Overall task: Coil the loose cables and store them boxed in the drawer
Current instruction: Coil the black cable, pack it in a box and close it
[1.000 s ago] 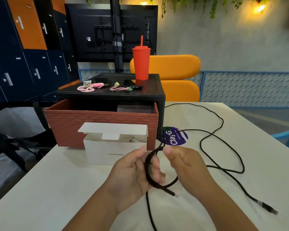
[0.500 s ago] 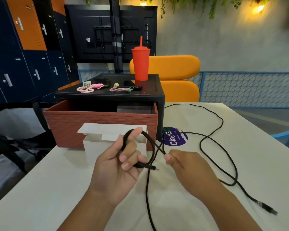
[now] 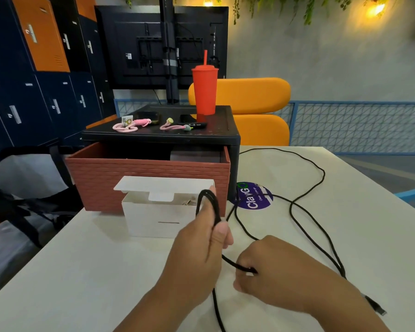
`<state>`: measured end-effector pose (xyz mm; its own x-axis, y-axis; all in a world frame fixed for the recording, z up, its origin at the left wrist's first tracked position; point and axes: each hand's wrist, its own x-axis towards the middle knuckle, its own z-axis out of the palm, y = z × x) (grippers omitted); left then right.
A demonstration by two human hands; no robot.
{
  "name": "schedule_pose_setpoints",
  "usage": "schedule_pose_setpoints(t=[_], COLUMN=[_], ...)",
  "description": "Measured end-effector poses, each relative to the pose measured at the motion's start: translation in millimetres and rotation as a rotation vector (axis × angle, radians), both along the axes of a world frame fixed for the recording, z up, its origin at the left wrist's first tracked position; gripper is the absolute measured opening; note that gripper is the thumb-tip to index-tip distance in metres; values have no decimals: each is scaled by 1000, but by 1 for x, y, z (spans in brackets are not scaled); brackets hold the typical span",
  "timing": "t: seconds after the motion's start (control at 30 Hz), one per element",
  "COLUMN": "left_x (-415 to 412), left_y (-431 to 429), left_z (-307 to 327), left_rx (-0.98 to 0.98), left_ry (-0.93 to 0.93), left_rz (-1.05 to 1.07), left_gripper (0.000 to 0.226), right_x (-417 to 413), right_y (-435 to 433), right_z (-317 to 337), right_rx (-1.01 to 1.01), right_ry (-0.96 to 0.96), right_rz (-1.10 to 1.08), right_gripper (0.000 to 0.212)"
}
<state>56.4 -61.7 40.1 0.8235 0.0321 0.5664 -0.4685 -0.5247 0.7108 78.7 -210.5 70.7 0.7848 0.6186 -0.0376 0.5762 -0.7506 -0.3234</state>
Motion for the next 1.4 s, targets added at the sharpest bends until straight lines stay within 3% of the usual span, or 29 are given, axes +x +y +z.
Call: schedule_pose_setpoints(t=[0.13, 0.2, 0.27, 0.4, 0.53, 0.7, 0.87, 0.97, 1.13, 1.2, 1.4], left_x=[4, 5, 4, 0, -3, 8, 8, 9, 14, 15, 17], left_y=[3, 3, 3, 4, 11, 23, 29, 31, 32, 31, 36], left_z=[-6, -3, 2, 12, 15, 12, 10, 9, 3, 4, 6], left_rx=[251, 105, -162, -452, -849, -1194, -1223, -1217, -1202, -1196, -1187], left_ry=[93, 177, 272, 448, 526, 590, 581, 596, 611, 603, 661], left_rz=[6, -117, -247, -411, -641, -1186, -1158, -1134, -1172, -1136, -1192], left_gripper=[36, 34, 38, 30, 27, 40, 48, 45, 33, 28, 32], right_x=[-1, 5, 10, 20, 27, 37, 48, 55, 56, 57, 61], right_y=[-3, -2, -3, -13, -20, -30, -39, -52, -58, -59, -71], right_z=[12, 14, 8, -1, -3, -9, -16, -17, -16, -18, -17], right_rx=[8, 37, 135, 335, 484, 529, 665, 682, 775, 769, 694], right_ry=[-272, -514, -826, -1163, -1129, -1046, -1165, -1210, -922, -893, -1080], right_rz=[-13, 9, 21, -212, -493, -771, -825, -868, -874, -883, -846], right_gripper=[30, 36, 38, 23, 27, 33, 15, 18, 20, 19, 26])
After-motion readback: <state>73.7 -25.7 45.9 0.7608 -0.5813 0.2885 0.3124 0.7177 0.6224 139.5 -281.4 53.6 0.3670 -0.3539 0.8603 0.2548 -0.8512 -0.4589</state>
